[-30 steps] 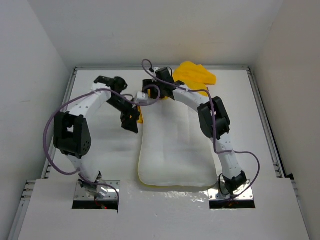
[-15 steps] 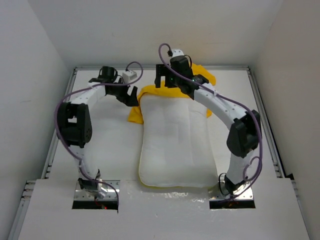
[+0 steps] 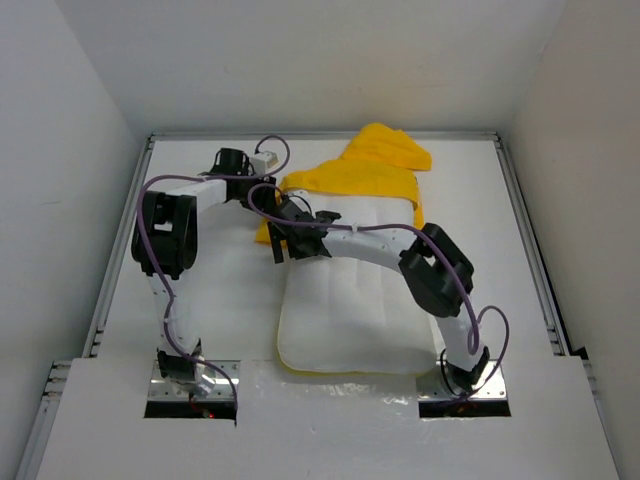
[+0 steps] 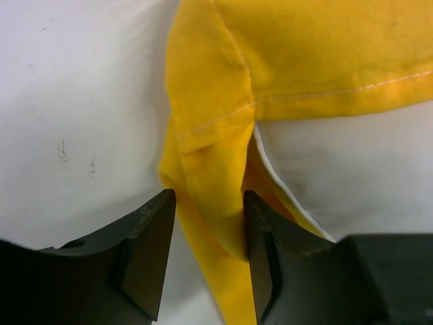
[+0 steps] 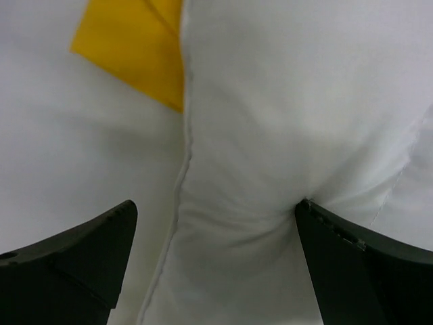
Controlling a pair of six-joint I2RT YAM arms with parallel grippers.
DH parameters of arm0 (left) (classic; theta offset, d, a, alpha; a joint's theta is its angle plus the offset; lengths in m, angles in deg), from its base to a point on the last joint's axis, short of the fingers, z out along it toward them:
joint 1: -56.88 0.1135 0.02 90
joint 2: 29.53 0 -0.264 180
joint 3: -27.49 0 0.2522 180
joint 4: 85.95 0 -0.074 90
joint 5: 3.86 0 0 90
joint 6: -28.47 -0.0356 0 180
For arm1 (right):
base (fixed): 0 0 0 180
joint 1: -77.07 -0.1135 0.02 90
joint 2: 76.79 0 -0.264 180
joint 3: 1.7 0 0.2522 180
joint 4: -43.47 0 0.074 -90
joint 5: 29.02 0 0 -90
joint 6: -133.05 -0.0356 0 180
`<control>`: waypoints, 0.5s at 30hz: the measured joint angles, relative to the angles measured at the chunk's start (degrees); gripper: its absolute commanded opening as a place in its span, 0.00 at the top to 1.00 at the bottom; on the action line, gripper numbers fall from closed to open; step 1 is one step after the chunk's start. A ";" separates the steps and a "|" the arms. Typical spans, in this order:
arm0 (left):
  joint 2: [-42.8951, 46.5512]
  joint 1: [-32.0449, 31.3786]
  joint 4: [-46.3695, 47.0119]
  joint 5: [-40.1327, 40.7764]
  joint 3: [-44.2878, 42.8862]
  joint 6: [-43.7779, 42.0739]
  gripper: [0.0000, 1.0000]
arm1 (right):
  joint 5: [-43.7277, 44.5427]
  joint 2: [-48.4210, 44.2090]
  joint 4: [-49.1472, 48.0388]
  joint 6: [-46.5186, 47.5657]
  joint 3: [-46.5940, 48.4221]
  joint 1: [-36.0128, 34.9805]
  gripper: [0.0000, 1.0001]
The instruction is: Put the pillow into the pillowcase
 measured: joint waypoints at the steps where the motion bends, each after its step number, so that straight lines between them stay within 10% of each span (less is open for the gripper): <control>1: 0.00 -0.04 0.42 0.20 0.33 0.11 0.58 | 1.05 1.42 0.39 -0.81 0.61 0.17 0.01; 4: -0.17 -0.15 1.09 0.28 1.18 0.57 0.64 | 3.69 3.37 1.68 -3.48 2.89 0.81 0.07; 7: -1.09 -0.22 2.21 -0.50 1.16 1.18 1.00 | 5.14 3.63 2.29 -5.99 3.89 1.60 0.57; 9: -1.90 -0.31 2.62 -1.62 1.09 2.34 1.00 | 5.40 4.15 3.10 -7.69 3.93 3.04 0.94; 15: -1.38 -0.42 4.44 -6.38 3.34 2.27 1.00 | 2.62 4.46 0.24 -9.49 3.26 6.86 1.00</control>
